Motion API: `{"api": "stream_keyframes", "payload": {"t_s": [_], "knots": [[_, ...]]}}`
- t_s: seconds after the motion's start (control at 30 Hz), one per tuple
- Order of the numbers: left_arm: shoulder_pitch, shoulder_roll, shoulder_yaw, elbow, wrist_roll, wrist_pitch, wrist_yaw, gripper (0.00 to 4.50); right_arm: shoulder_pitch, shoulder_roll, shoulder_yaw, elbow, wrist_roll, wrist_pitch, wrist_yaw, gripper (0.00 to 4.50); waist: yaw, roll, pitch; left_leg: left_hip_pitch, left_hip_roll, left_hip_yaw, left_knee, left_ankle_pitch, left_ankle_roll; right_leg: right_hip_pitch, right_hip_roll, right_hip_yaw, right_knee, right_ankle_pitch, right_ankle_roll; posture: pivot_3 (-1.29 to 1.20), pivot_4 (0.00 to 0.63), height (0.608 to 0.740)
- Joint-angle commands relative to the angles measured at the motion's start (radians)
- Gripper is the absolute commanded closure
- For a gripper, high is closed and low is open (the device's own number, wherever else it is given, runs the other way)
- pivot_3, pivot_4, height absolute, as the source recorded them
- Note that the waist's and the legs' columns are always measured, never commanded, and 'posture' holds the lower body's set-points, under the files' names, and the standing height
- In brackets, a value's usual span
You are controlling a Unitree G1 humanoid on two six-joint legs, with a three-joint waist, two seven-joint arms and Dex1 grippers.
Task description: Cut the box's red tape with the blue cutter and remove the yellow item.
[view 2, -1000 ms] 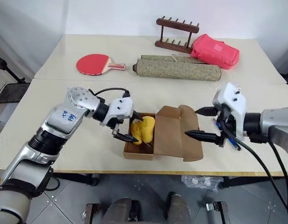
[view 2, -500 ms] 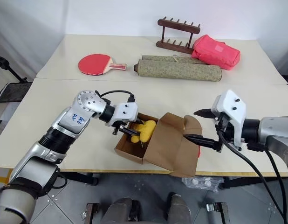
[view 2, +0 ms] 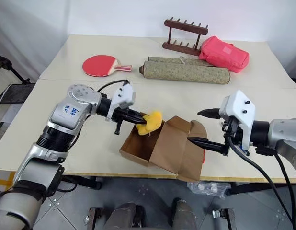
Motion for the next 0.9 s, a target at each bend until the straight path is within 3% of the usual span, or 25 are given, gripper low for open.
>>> {"api": "stream_keyframes", "payload": {"t_s": [0.03, 0.2, 0.47, 0.7, 0.9], "knots": [[-0.042, -0.003, 0.089, -0.02, -0.097, 0.103, 0.02, 4.46, -0.017, 0.029, -0.056, 0.022, 0.021, -0.065, 0.022, 0.0, -0.002, 0.0, 0.0, 0.0, 0.0, 0.0, 0.0, 0.0, 0.0, 0.0, 0.0, 0.0, 0.0, 0.0, 0.0, 0.0, 0.15, 0.74], [-0.053, 0.048, 0.186, -0.004, -0.179, 0.214, 0.043, 4.46, -0.045, 0.083, -0.084, 0.104, 0.036, -0.169, 0.08, 0.0, -0.006, -0.001, 0.001, 0.001, -0.001, 0.0, 0.0, 0.0, 0.0, 0.0, 0.001, 0.0, 0.001, 0.0, 0.0, 0.0, 0.15, 0.74], [0.104, 0.311, 0.135, 0.136, -0.018, 0.085, 0.064, 4.46, -0.102, 0.096, -0.041, 0.317, -0.021, -0.333, 0.258, 0.0, -0.013, -0.001, 0.001, 0.003, -0.002, 0.002, 0.0, 0.0, -0.001, 0.0, 0.001, 0.002, 0.002, 0.0, 0.0, 0.0, 0.15, 0.74], [0.182, 0.357, 0.228, 0.184, -0.008, 0.0, 0.174, 4.46, -0.196, 0.089, 0.014, 0.475, -0.084, -0.384, 0.326, 0.0, -0.003, -0.006, 0.004, 0.0, 0.002, -0.001, 0.004, 0.0, 0.0, 0.0, 0.001, 0.001, 0.002, 0.0, 0.0, 0.0, 0.15, 0.74], [0.22, 0.365, 0.268, 0.123, -0.021, -0.001, 0.229, 2.82, -0.28, 0.1, 0.062, 0.565, -0.123, -0.408, 0.356, 0.0, -0.007, -0.006, 0.004, 0.0, 0.001, 0.0, 0.004, 0.0, -0.001, 0.0, 0.0, 0.001, 0.004, 0.0, 0.0, 0.0, 0.15, 0.74]]}}
